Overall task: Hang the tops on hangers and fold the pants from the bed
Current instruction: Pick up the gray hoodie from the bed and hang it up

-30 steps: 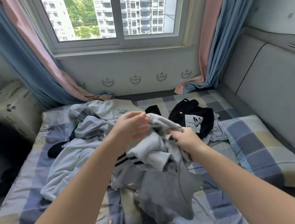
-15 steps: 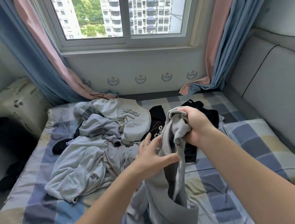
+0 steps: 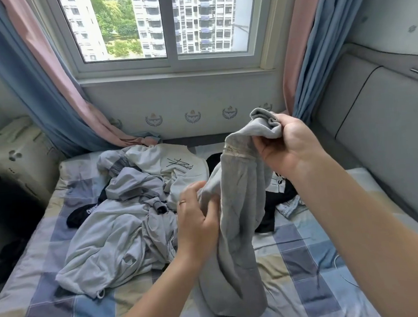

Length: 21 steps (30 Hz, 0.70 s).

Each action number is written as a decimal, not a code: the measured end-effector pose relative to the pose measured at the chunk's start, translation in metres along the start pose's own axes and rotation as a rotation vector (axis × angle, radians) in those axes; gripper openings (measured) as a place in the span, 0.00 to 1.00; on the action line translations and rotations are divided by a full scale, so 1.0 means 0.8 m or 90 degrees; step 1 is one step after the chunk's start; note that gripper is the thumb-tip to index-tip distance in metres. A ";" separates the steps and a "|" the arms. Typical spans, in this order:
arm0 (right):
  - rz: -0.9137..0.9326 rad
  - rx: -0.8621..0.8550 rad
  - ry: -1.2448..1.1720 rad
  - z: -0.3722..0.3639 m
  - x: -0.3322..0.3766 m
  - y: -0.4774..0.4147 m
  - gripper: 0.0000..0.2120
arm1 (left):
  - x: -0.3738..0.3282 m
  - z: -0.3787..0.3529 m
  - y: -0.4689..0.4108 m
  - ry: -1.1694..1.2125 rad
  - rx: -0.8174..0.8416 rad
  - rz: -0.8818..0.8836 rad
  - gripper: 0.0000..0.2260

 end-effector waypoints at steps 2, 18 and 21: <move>0.005 -0.021 -0.021 0.000 0.000 0.000 0.10 | -0.023 0.004 -0.004 0.125 -0.003 -0.095 0.11; -0.008 0.008 0.286 0.066 -0.044 -0.006 0.17 | -0.025 0.009 -0.071 0.178 0.075 0.038 0.04; 0.130 0.029 0.538 0.081 -0.070 0.011 0.18 | -0.039 -0.002 -0.074 0.202 0.087 0.052 0.03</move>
Point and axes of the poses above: each hand's wrist, its own y-axis away from the middle knuckle, its own z-axis out of the back of the hand, x = y × z, the point moved 5 cm from there along -y, towards the middle knuckle, and after that the axes turned 11 degrees about -z, right-handed, at the moved point
